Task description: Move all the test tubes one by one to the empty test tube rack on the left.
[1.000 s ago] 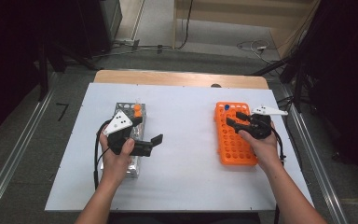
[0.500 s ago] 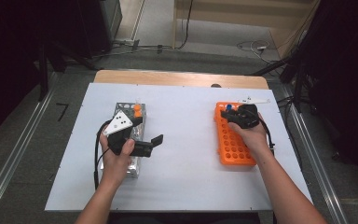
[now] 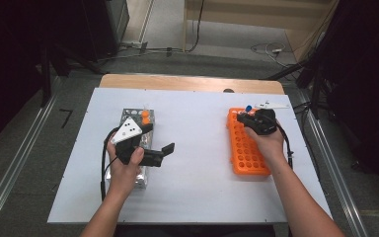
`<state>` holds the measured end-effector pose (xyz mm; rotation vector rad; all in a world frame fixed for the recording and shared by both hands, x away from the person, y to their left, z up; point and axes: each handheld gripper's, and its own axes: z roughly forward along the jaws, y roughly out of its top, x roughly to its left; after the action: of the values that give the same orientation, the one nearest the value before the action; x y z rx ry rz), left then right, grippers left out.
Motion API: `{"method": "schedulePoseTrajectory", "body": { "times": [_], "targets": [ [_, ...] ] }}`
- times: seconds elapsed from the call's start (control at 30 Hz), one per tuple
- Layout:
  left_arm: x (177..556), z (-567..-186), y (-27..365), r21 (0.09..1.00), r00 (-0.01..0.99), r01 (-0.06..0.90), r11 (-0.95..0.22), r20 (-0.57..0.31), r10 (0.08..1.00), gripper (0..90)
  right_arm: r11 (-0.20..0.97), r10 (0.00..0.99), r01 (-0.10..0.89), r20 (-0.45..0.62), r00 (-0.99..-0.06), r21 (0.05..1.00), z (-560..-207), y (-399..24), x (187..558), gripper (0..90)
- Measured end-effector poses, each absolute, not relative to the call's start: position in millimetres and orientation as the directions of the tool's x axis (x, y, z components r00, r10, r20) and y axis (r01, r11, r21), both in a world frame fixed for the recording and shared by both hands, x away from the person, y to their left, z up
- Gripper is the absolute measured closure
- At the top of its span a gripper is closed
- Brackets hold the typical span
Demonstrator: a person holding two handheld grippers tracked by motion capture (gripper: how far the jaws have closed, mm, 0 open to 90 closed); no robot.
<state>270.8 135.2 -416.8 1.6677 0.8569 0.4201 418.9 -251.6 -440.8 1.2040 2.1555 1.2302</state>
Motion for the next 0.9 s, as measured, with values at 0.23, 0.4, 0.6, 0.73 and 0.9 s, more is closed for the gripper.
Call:
{"method": "schedulePoseTrajectory", "body": {
  "times": [0.23,0.4,0.6,0.73,0.9],
  "targets": [
    [269,-415,126,0.949,0.695,0.301,-0.091,-0.153,0.702,0.0,0.227,0.771,0.416,0.099,-0.629,0.881,-419,-259,394,74.7],
    [267,-413,119,0.954,0.729,0.282,-0.104,-0.142,0.669,0.0,0.238,0.725,0.390,0.104,-0.680,0.890,-416,-257,371,74.7],
    [266,-413,109,0.954,0.759,0.282,-0.106,-0.154,0.633,0.0,0.264,0.667,0.365,0.105,-0.738,0.893,-420,-250,342,74.7],
    [265,-414,101,0.952,0.782,0.283,-0.114,-0.161,0.602,0.0,0.276,0.631,0.359,0.114,-0.767,0.892,-423,-243,325,74.7],
    [261,-414,91,0.953,0.805,0.276,-0.126,-0.157,0.573,0.8,0.307,0.584,0.344,0.110,-0.804,0.887,-426,-232,308,74.7]
  ]
}}
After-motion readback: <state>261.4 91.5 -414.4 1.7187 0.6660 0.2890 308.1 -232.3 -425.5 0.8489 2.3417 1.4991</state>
